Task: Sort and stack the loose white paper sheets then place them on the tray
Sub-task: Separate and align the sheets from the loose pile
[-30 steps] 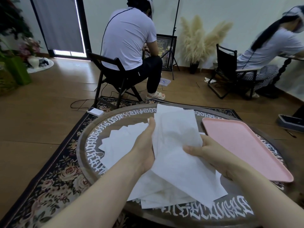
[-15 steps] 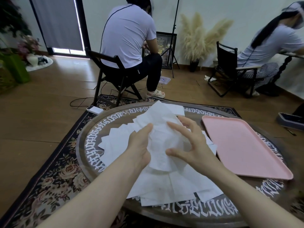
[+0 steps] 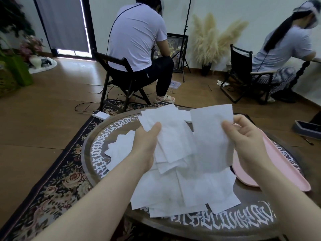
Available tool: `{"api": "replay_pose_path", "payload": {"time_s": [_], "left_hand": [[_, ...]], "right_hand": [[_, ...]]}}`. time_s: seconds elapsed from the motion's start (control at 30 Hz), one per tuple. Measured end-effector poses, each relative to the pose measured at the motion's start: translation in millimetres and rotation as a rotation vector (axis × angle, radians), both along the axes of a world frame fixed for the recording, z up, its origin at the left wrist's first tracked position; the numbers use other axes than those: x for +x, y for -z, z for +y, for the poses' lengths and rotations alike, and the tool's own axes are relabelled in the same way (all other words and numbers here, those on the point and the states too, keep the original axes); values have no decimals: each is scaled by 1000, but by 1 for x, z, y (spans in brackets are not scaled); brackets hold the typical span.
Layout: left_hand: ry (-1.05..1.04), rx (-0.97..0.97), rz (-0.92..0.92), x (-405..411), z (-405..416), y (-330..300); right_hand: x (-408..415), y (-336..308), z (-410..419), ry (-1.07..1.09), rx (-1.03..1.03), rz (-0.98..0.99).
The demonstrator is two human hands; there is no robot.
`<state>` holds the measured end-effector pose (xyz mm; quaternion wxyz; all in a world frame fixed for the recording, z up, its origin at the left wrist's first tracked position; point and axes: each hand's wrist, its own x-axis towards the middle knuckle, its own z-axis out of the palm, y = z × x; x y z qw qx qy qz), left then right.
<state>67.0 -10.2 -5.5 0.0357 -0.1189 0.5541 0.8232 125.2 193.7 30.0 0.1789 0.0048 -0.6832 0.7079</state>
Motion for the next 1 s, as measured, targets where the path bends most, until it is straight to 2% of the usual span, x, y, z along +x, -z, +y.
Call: {"api": "replay_pose_path", "payload": {"time_s": [0.1,0.2,0.3,0.43,0.5,0.6,0.67,0.73,0.83,1.0], "left_hand": [[106,-35,18,5,6,0],[222,-20,14,10,13,0],[347,19,27,14,18,0],[394,-11,119,16,20,-1],[371,-6,171,16,18,-3],[303,-58,237,18,15,-7],[197,-151,310,20,16,-7],[114,-179,389,22,16,-8],[94,-208,464,25,17,-10],[156,-70,311,31,19,-11]], "right_hand": [[-2,-1,0,-32,-252,-106],[-6,2,-7,-61,-360,-187],[-10,14,-15,13,-329,-238],[-18,23,-12,38,-143,-288],[-19,22,-6,-89,-48,-284],[-17,23,-4,-364,-91,-312],[-15,27,-8,-379,-119,-282],[-14,29,-15,-262,-148,-220],[-13,30,-21,-147,-155,-85],[-10,26,-21,-54,-124,52]]}}
